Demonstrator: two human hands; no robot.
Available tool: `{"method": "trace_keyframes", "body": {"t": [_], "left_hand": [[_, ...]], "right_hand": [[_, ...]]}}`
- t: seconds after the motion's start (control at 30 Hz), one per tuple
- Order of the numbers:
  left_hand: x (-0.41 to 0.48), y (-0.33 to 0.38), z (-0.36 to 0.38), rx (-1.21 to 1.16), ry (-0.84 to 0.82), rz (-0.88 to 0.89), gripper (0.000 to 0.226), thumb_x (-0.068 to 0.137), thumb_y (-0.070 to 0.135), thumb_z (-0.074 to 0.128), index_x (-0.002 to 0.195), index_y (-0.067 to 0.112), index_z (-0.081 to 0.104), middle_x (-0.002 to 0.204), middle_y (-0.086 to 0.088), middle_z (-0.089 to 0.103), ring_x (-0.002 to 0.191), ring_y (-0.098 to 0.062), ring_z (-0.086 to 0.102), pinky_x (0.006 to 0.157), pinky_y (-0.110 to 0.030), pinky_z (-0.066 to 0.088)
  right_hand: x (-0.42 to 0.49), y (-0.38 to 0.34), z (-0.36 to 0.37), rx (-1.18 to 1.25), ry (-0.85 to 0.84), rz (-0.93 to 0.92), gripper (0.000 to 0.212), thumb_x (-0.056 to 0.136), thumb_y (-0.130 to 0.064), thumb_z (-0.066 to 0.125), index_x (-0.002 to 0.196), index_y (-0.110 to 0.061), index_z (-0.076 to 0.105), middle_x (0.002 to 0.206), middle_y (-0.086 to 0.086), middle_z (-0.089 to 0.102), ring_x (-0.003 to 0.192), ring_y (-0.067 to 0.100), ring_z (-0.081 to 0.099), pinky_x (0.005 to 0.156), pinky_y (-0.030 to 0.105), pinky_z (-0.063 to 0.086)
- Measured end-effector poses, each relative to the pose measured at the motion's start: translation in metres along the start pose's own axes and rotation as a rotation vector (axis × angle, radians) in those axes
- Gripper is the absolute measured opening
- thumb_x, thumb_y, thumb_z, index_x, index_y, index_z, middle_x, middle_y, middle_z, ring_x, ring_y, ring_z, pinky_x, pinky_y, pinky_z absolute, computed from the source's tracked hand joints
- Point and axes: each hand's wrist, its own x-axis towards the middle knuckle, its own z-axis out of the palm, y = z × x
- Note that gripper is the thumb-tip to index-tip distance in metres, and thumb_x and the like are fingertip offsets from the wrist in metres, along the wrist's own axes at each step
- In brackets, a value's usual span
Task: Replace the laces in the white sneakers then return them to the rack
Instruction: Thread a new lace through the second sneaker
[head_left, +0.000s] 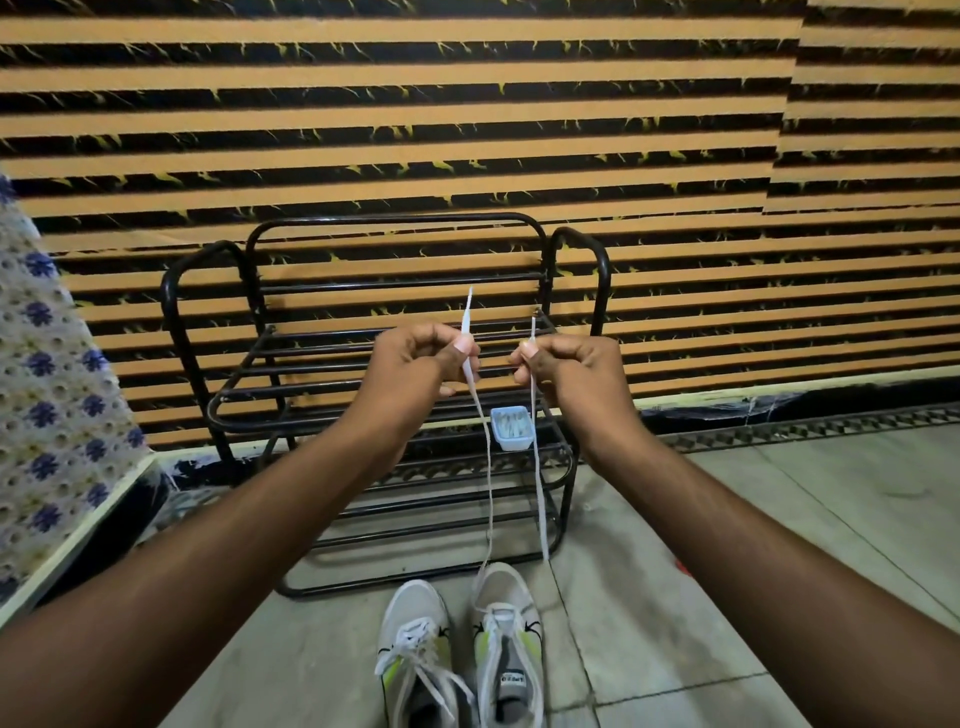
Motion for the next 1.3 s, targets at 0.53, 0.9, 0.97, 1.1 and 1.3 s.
{"method": "trace_keyframes", "body": {"t": [0.53,0.9,0.97,1.1,1.3], "left_hand": [[-0.022,-0.156,0.028,0.325,-0.326,0.038,0.027,0.093,-0.015,0.053,0.094,0.011,0.058,0.076,-0.003,0.066,0.063,-0.001,0.059,0.061,-0.014,0.044],[-0.059,-0.295,0.06,0.904,-0.66,-0.238,0.035,0.08,0.025,0.078,0.113,0.019,0.068,0.122,-0.003,0.066,0.115,-0.025,0.062,0.096,-0.038,0.05],[-0.06,-0.306,0.064,0.886,-0.649,-0.232,0.038,0.078,0.027,0.082,0.111,0.016,0.067,0.118,-0.003,0.067,0.114,-0.026,0.062,0.095,-0.039,0.05],[-0.062,-0.319,0.07,0.875,-0.66,-0.214,0.043,0.077,0.027,0.086,0.111,0.01,0.067,0.119,-0.004,0.064,0.116,-0.025,0.06,0.095,-0.039,0.049],[-0.077,-0.326,0.078,0.977,-0.634,-0.136,0.044,0.083,0.027,0.077,0.123,0.021,0.059,0.132,0.0,0.055,0.127,-0.023,0.052,0.1,-0.038,0.047]], "right_hand": [[-0.042,0.151,0.004,-0.194,-0.157,0.242,0.021,0.097,-0.013,0.063,0.077,-0.007,0.068,0.058,0.001,0.064,0.045,0.002,0.049,0.052,0.021,0.038],[-0.111,0.266,0.02,-0.537,-0.417,0.277,0.033,0.073,0.01,0.047,0.092,-0.01,0.065,0.076,0.016,0.068,0.074,0.031,0.065,0.074,0.035,0.052],[-0.115,0.282,0.025,-0.668,-0.479,0.313,0.027,0.078,0.005,0.053,0.095,-0.008,0.069,0.096,0.013,0.068,0.095,0.031,0.063,0.086,0.038,0.05],[-0.119,0.298,0.033,-0.873,-0.638,0.318,0.029,0.086,-0.008,0.057,0.111,-0.014,0.069,0.113,0.01,0.062,0.11,0.029,0.058,0.09,0.038,0.05],[-0.115,0.298,0.031,-0.975,-0.693,0.19,0.018,0.083,-0.01,0.056,0.096,-0.016,0.067,0.105,0.004,0.06,0.102,0.026,0.058,0.07,0.03,0.043]]}}
